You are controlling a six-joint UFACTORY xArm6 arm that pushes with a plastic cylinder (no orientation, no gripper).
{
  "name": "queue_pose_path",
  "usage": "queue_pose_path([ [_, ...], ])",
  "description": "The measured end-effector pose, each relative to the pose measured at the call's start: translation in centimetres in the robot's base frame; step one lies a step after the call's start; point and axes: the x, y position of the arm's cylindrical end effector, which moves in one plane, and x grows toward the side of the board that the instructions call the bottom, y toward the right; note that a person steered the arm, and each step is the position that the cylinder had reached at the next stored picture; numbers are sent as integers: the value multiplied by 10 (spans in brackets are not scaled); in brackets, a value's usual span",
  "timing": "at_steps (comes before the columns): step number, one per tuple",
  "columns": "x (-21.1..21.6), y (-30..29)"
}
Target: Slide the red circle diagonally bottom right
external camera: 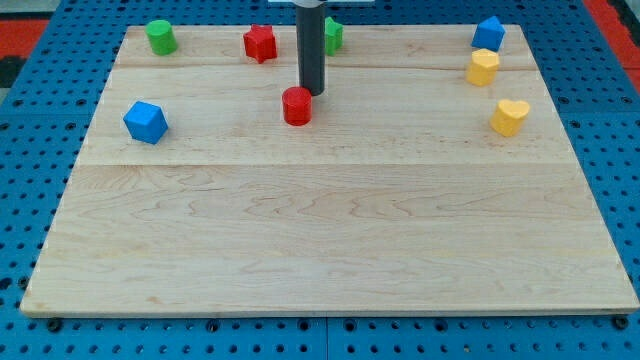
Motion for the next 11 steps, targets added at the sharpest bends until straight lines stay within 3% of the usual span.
queue_pose_path([
  [3,-7,-75],
  [4,12,-38],
  [6,66,103],
  [7,66,110],
  [8,16,87],
  [9,22,18],
  [10,45,3],
  [11,69,53],
])
